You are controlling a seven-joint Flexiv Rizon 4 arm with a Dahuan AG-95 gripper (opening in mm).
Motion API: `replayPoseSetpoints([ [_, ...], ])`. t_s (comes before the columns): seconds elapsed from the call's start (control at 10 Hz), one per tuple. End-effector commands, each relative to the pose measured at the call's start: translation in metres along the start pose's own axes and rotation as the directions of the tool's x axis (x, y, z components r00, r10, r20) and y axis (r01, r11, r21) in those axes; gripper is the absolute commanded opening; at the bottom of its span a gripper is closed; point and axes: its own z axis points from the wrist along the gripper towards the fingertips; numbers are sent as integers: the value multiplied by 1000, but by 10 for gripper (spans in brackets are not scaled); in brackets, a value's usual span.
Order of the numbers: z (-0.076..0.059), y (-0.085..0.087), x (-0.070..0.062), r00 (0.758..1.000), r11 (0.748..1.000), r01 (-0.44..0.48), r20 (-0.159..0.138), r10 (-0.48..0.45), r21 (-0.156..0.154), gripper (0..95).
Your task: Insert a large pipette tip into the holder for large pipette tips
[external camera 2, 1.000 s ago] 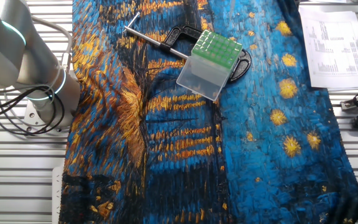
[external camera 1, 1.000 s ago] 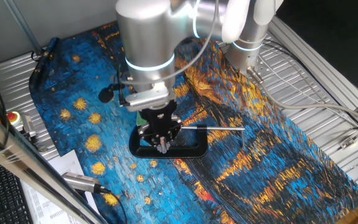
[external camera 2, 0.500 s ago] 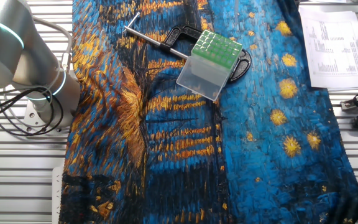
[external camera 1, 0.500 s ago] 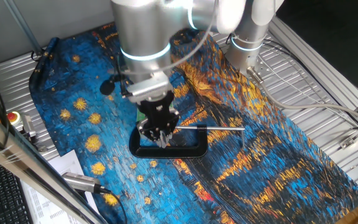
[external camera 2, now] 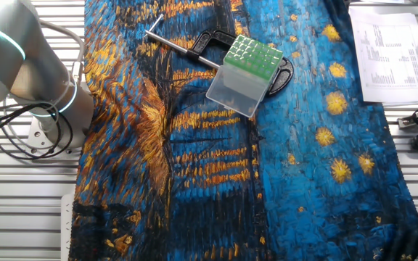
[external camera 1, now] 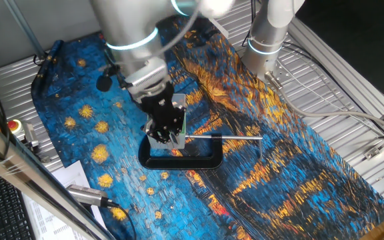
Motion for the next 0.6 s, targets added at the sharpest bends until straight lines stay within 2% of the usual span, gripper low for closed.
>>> replayPoseSetpoints([
  [0.1, -5, 6, 5, 994, 995, 97, 51, -95, -37, 0],
  [0.4, -8, 17, 18, 989, 990, 131, 68, -128, -43, 0],
  [0.6, -6, 26, 26, 988, 992, 123, 96, -119, -36, 0],
])
